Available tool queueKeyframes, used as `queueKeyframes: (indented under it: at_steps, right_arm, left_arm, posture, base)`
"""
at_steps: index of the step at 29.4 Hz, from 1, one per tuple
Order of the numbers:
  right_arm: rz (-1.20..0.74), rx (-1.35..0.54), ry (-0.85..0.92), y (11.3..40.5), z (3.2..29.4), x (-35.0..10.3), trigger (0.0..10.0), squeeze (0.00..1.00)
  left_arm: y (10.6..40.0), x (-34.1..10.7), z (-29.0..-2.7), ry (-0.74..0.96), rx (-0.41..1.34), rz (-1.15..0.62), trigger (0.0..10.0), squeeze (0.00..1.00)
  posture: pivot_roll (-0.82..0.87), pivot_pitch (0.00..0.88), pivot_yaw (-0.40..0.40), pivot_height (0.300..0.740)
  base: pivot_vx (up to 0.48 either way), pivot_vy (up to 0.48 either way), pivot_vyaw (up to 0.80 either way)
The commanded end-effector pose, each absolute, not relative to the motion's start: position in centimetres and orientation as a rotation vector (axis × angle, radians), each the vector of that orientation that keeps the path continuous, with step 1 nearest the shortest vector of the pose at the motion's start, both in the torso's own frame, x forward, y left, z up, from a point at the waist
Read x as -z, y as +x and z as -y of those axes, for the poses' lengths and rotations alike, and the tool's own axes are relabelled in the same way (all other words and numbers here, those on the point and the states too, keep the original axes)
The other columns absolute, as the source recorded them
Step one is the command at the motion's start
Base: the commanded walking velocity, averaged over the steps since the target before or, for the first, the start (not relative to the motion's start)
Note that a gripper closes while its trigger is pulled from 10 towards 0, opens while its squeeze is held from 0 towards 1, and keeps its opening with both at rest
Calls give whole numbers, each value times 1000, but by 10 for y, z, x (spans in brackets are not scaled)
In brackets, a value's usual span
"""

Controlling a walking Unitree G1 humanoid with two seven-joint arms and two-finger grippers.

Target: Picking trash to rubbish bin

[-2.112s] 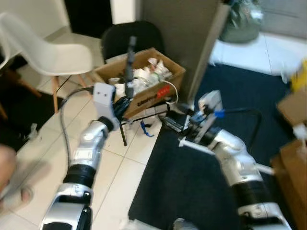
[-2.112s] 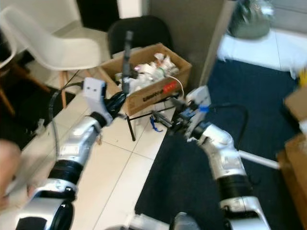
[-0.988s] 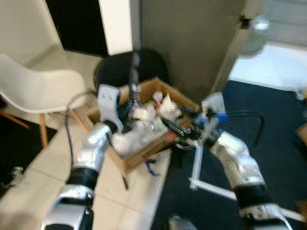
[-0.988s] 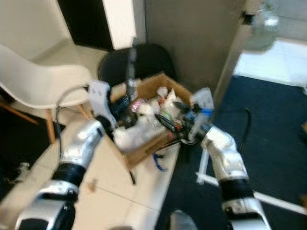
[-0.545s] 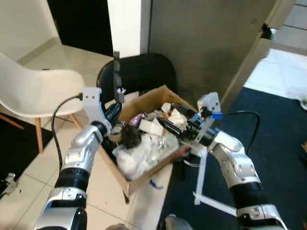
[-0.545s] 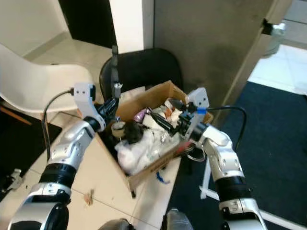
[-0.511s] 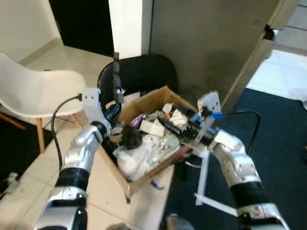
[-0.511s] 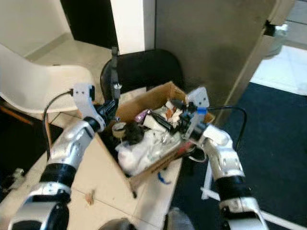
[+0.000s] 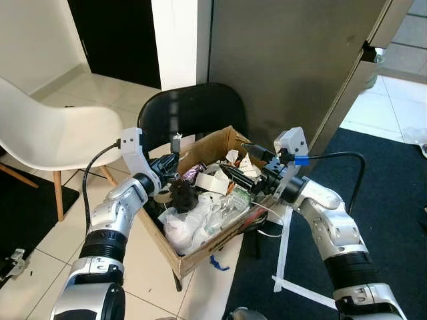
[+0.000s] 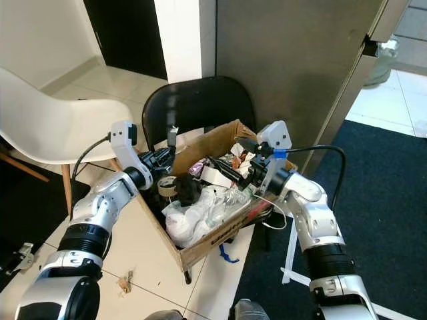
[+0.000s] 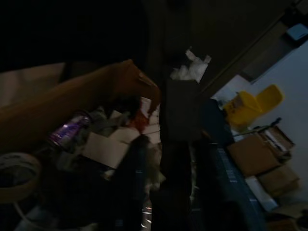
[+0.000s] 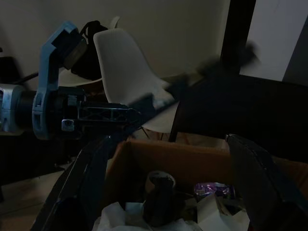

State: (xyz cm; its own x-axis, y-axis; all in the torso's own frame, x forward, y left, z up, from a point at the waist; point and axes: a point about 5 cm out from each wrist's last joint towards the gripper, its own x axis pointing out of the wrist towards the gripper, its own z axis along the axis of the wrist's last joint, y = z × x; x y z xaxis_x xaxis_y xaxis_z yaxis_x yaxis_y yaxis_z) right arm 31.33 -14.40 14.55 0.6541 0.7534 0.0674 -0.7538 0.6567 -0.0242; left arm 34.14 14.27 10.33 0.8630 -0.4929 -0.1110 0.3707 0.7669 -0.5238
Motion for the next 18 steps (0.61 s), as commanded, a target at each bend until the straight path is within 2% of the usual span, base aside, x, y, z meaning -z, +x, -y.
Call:
queueKeyframes:
  at_steps: [1, 13, 14, 15, 16, 18]
  right_arm:
    - [75, -865, -12, 311, 144, -146, 10000, 0]
    - [71, -864, -16, 312, 145, -146, 10000, 0]
    - [71, -863, -15, 312, 145, -146, 10000, 0]
    - [71, -863, -15, 312, 145, -146, 10000, 0]
    - [71, -859, -10, 312, 145, -145, 10000, 0]
    - [71, -855, -5, 312, 145, -145, 10000, 0]
  left_arm:
    - [342, -106, -142, -522, 491, -248, 10000, 1000]
    - [342, -108, -142, -541, 516, -259, 10000, 1000]
    - [341, -109, -142, -529, 516, -251, 10000, 831]
    - [341, -109, -142, -529, 516, -251, 10000, 831]
    - [341, -113, -142, -497, 519, -223, 10000, 0]
    - [340, -116, -141, -456, 522, -199, 10000, 0]
  posture:
    - [-25, 0, 0, 740]
    - [-27, 0, -1, 740]
    - [-27, 0, -1, 740]
    - [-27, 0, -1, 740]
    - [-30, 0, -2, 740]
    - [-30, 0, -2, 740]
  base:
    - [0, 0, 0]
    - [0, 0, 0]
    - [0, 0, 0]
    - [0, 0, 0]
    - [0, 0, 0]
    - [0, 0, 0]
